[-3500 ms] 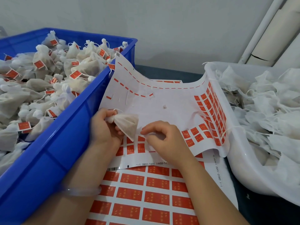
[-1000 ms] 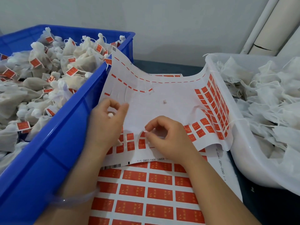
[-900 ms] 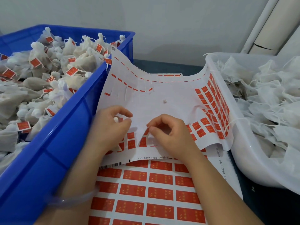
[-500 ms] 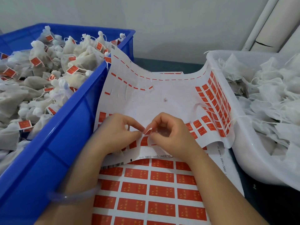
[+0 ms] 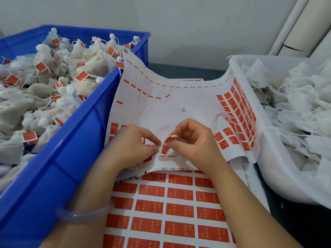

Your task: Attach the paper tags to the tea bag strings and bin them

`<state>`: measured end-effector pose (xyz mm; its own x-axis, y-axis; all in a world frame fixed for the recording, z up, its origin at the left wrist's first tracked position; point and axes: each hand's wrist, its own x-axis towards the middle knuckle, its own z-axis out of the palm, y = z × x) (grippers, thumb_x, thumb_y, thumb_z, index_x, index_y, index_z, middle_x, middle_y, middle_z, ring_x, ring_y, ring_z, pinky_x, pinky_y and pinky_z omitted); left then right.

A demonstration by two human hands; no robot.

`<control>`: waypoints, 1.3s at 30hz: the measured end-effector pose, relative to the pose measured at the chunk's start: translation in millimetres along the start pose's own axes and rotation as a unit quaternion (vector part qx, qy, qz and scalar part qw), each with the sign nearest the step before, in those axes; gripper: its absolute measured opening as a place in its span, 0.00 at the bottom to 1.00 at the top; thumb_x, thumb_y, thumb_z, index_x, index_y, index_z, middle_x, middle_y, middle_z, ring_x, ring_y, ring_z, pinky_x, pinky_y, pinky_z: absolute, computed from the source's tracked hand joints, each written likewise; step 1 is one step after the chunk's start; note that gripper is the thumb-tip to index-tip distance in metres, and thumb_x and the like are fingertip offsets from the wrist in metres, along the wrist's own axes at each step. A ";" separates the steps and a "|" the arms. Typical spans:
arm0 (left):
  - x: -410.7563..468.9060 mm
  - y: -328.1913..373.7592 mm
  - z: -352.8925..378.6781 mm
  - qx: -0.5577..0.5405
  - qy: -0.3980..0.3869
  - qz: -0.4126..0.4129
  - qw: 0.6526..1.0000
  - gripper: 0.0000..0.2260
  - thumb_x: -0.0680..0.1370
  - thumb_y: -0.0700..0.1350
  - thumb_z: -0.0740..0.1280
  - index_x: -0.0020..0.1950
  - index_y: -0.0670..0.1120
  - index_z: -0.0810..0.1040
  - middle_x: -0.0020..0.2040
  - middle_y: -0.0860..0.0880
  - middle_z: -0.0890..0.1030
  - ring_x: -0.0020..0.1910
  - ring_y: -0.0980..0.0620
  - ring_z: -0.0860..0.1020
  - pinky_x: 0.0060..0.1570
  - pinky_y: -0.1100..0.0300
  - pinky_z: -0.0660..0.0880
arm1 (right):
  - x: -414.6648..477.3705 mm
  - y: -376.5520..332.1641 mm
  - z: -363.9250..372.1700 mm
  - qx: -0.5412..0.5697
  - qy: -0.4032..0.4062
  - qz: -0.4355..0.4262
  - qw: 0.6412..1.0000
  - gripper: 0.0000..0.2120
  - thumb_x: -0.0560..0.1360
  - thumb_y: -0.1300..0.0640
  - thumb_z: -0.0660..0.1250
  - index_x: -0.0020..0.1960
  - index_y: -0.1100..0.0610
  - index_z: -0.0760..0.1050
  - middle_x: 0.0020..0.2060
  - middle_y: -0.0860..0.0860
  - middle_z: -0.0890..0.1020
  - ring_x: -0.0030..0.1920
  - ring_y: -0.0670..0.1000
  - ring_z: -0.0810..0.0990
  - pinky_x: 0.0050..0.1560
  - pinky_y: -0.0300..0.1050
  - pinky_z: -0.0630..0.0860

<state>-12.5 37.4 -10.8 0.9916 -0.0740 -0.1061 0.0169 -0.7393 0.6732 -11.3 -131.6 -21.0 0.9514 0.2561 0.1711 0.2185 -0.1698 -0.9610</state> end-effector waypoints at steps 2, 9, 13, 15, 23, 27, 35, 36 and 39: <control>0.2 -0.1 0.4 0.005 0.002 0.000 1.000 0.12 0.75 0.49 0.68 0.35 0.64 0.73 0.37 0.64 0.70 0.31 0.57 0.77 0.21 0.73 0.69 | 0.5 -0.2 0.3 0.003 0.006 0.007 1.000 0.09 0.70 0.61 0.72 0.41 0.50 0.74 0.39 0.51 0.83 0.41 0.48 0.82 0.42 0.38 0.80; 0.7 -1.3 1.3 0.009 0.005 0.004 1.000 0.14 0.76 0.46 0.67 0.35 0.64 0.73 0.43 0.59 0.72 0.33 0.57 0.78 0.23 0.73 0.71 | 2.2 0.1 1.0 0.009 0.011 0.014 1.000 0.09 0.70 0.60 0.72 0.42 0.49 0.74 0.41 0.50 0.84 0.42 0.48 0.83 0.43 0.39 0.81; -2.4 -3.2 -2.7 -0.038 -0.006 -0.003 0.999 0.16 0.76 0.41 0.63 0.35 0.60 0.77 0.40 0.61 0.75 0.36 0.56 0.78 0.25 0.69 0.73 | 2.1 2.2 0.7 -0.001 -0.003 0.006 1.000 0.15 0.69 0.61 0.73 0.47 0.45 0.73 0.44 0.45 0.83 0.45 0.44 0.82 0.47 0.36 0.79; -3.6 -3.0 -5.2 -0.065 -0.015 -0.002 0.998 0.14 0.77 0.43 0.62 0.35 0.57 0.79 0.40 0.60 0.77 0.40 0.55 0.78 0.28 0.66 0.76 | 1.3 3.3 0.8 -0.010 -0.018 0.004 1.000 0.17 0.68 0.60 0.74 0.49 0.43 0.73 0.44 0.42 0.82 0.46 0.43 0.81 0.46 0.33 0.78; -6.0 -0.2 -6.2 -0.048 -0.029 -0.003 0.998 0.06 0.73 0.49 0.69 0.36 0.55 0.81 0.38 0.54 0.80 0.37 0.53 0.80 0.32 0.63 0.79 | 1.5 5.4 7.6 -0.075 -0.007 -0.030 0.997 0.21 0.69 0.61 0.72 0.50 0.39 0.68 0.39 0.40 0.79 0.44 0.40 0.79 0.46 0.27 0.75; -4.2 -1.4 -5.2 -0.033 -0.025 -0.007 0.999 0.06 0.73 0.50 0.69 0.37 0.55 0.80 0.37 0.54 0.80 0.34 0.53 0.80 0.29 0.66 0.77 | 2.0 6.2 7.7 -0.072 0.011 -0.040 0.997 0.21 0.70 0.62 0.71 0.49 0.39 0.69 0.36 0.40 0.78 0.42 0.38 0.78 0.43 0.27 0.75; -3.0 -4.7 -3.2 -0.016 0.014 0.004 1.000 0.12 0.73 0.44 0.71 0.41 0.61 0.74 0.38 0.58 0.72 0.33 0.54 0.77 0.23 0.73 0.70 | 1.2 8.3 7.3 -0.099 0.009 -0.046 0.994 0.19 0.72 0.64 0.67 0.48 0.39 0.69 0.38 0.38 0.76 0.44 0.35 0.76 0.39 0.25 0.74; -3.6 -3.9 -3.0 -0.014 0.011 0.010 1.000 0.13 0.72 0.45 0.72 0.42 0.63 0.73 0.39 0.59 0.71 0.34 0.55 0.76 0.23 0.74 0.69 | 1.2 8.9 7.1 -0.098 0.008 -0.046 0.994 0.19 0.72 0.64 0.67 0.48 0.39 0.69 0.38 0.38 0.76 0.45 0.35 0.76 0.39 0.25 0.74; -4.7 -1.6 -2.8 -0.002 0.024 0.024 0.999 0.13 0.70 0.49 0.74 0.42 0.65 0.72 0.42 0.59 0.72 0.38 0.59 0.74 0.22 0.76 0.68 | 2.7 10.7 6.6 -0.090 0.012 -0.045 0.995 0.15 0.74 0.62 0.67 0.50 0.42 0.71 0.39 0.38 0.77 0.46 0.36 0.76 0.41 0.25 0.74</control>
<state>-16.8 40.8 -9.4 0.9962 -0.0773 -0.0390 -0.0302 -0.7324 0.6802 -7.8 -126.5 -32.3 0.9308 0.2556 0.2612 0.3356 -0.3150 -0.8878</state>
